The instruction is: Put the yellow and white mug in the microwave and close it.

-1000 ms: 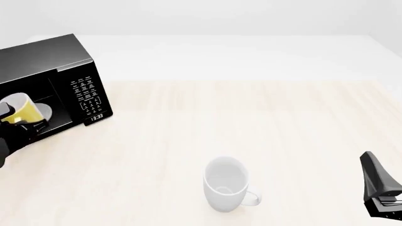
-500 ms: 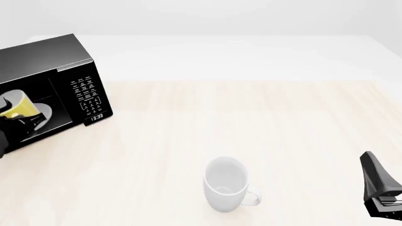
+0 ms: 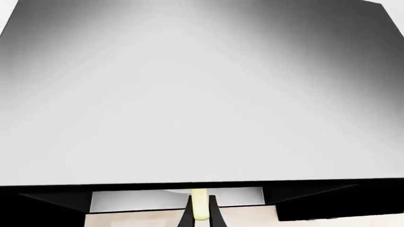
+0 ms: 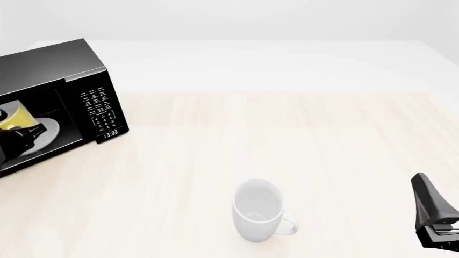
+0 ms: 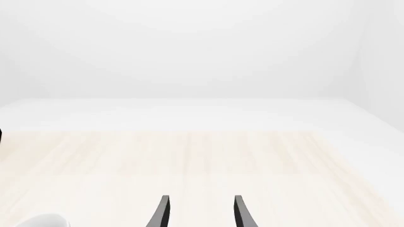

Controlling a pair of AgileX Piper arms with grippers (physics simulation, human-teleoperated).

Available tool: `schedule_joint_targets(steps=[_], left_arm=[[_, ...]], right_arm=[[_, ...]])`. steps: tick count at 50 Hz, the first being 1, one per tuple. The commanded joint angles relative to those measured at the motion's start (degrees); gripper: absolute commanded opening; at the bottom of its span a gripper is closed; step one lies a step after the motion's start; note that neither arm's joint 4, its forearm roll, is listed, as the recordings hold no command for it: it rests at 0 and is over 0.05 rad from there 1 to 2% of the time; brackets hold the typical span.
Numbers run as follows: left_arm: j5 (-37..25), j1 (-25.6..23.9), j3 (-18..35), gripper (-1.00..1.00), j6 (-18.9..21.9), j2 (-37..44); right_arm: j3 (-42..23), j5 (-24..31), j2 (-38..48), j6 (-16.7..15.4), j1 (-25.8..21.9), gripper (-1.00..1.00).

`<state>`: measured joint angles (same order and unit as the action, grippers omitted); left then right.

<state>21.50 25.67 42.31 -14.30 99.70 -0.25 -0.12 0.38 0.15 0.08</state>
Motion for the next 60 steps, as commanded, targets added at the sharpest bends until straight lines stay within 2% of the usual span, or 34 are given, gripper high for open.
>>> schedule_joint_targets(steps=[1, 28, 48, 49, 60], left_arm=[[-0.4, 1.0, 1.7, -1.00, -0.1, 0.8], [1.7, 2.3, 4.0, -1.00, 1.4, 7.4], [3.1, 3.4, 2.9, -1.00, 3.8, 8.8], [3.2, 3.5, 2.8, 1.00, 4.0, 8.7], [3.5, 3.8, 1.6, 1.00, 4.8, 7.5]], right_arm=[[0.0, 0.0, 0.0, 0.0, 0.0, 1.00], [0.0, 0.0, 0.0, 0.0, 0.0, 1.00], [0.0, 0.0, 0.0, 0.3, 0.1, 1.00], [0.0, 0.0, 0.0, 0.4, 0.1, 1.00], [0.0, 0.0, 0.0, 0.3, 0.1, 1.00]])
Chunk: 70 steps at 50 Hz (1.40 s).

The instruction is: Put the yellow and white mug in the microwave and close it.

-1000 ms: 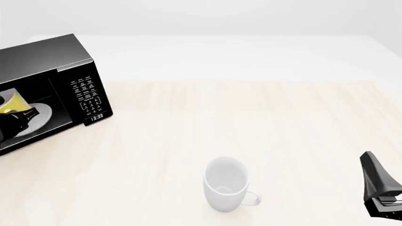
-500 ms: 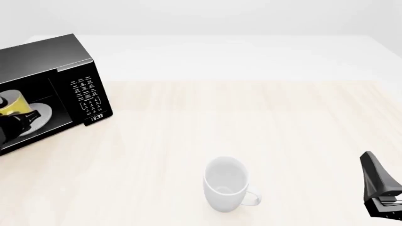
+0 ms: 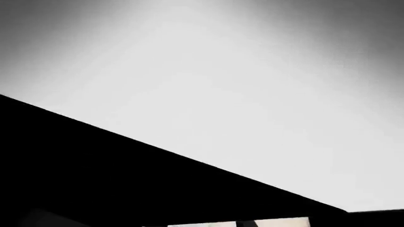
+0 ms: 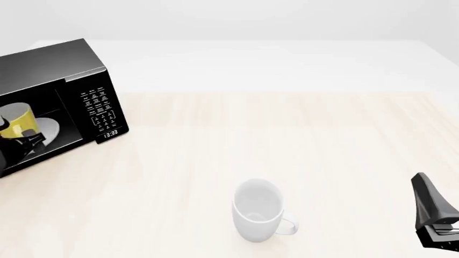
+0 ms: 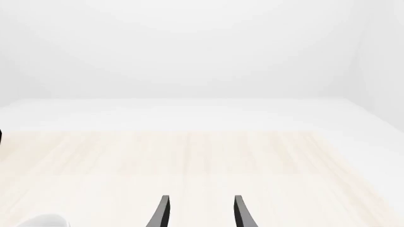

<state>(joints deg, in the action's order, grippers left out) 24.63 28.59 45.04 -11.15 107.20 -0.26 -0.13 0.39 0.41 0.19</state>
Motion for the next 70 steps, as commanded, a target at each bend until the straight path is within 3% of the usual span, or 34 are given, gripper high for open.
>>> schedule_joint_targets(steps=[1, 64, 70], left_arm=[[0.4, 0.9, -1.2, 1.00, 1.7, -0.2], [-1.4, -1.2, -15.6, 1.00, 2.8, -19.0], [-4.7, -1.7, -16.2, 1.00, 2.0, -23.6]], right_arm=[[0.0, 0.0, 0.0, 0.1, 0.0, 1.00], [0.0, 0.0, 0.0, 0.1, 0.0, 1.00], [0.0, 0.0, 0.0, 0.1, 0.1, 1.00]])
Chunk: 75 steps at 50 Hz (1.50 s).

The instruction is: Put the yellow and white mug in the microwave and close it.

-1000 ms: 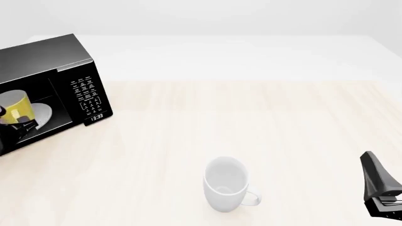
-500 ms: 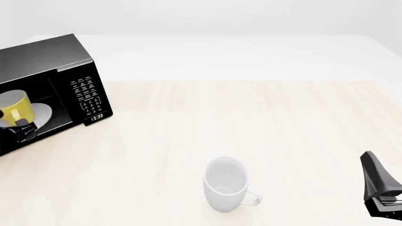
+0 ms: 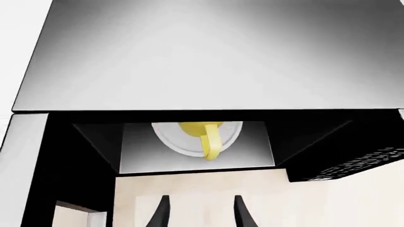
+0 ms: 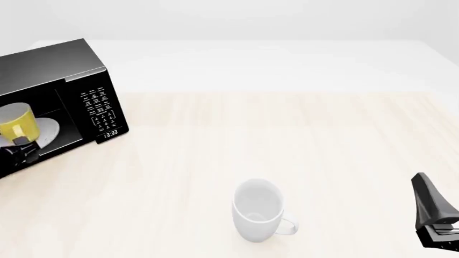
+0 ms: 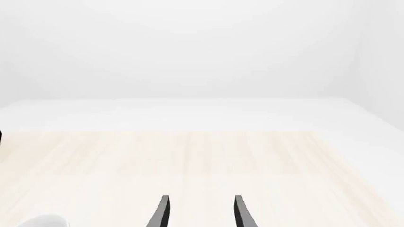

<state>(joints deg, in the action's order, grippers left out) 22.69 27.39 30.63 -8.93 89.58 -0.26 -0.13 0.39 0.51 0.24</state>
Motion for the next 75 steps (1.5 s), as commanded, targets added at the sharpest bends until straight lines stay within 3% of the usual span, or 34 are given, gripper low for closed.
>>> schedule_joint_targets(steps=[1, 21, 38, 54, 75], left_arm=[[-3.2, -0.4, -2.1, 1.00, -0.1, -6.8], [-12.6, -1.1, -5.2, 1.00, -1.4, -21.1], [-23.8, -1.3, -3.7, 1.00, -2.1, -33.1], [-32.1, -0.9, -3.5, 1.00, 1.1, -44.7], [-47.3, -4.1, 2.4, 1.00, 1.6, -56.2]], right_arm=[[0.0, 0.0, 0.0, 0.0, 0.0, 1.00], [0.0, 0.0, 0.0, 0.0, 0.0, 1.00], [0.0, 0.0, 0.0, 0.0, 0.0, 1.00], [0.0, 0.0, 0.0, 0.0, 0.0, 1.00], [0.0, 0.0, 0.0, 0.0, 0.0, 1.00]])
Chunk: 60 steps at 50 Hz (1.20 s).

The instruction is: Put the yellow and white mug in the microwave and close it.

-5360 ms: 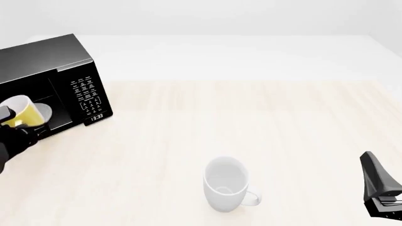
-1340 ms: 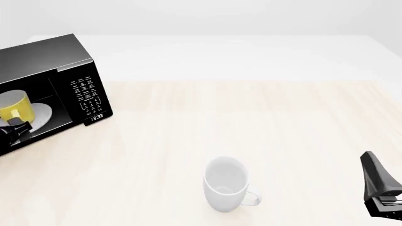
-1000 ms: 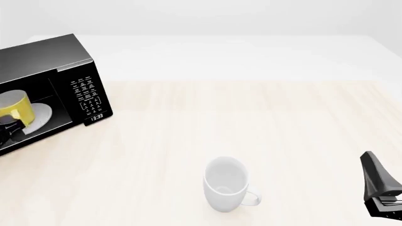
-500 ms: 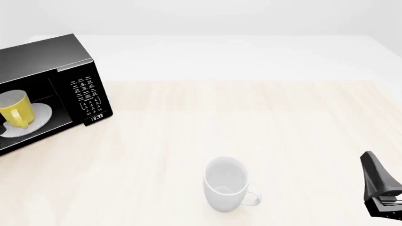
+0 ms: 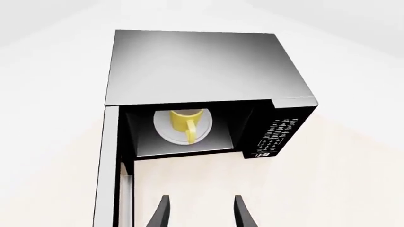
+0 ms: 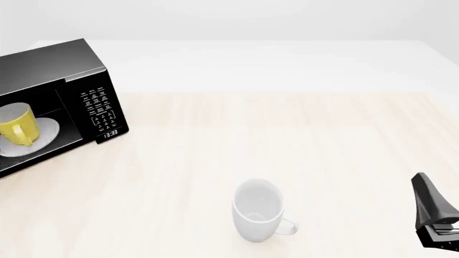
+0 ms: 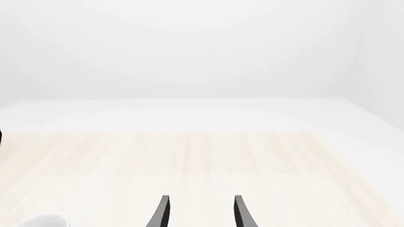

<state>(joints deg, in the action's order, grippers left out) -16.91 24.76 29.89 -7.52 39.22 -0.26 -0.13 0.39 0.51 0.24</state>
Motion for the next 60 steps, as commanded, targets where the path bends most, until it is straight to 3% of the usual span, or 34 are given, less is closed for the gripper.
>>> schedule_joint_targets(steps=[1, 24, 33, 60], left_arm=[[-8.4, -1.5, 3.6, 1.00, 0.0, -6.1], [-17.3, -1.3, 12.0, 1.00, -1.1, -9.7], [-20.5, 0.8, 19.1, 1.00, -0.5, -9.6], [-21.4, 9.3, 23.3, 1.00, -1.7, -8.7]], right_arm=[[0.0, 0.0, 0.0, 0.0, 0.0, 1.00], [0.0, 0.0, 0.0, 0.0, 0.0, 1.00], [0.0, 0.0, 0.0, 0.0, 0.0, 1.00], [0.0, 0.0, 0.0, 0.0, 0.0, 1.00]])
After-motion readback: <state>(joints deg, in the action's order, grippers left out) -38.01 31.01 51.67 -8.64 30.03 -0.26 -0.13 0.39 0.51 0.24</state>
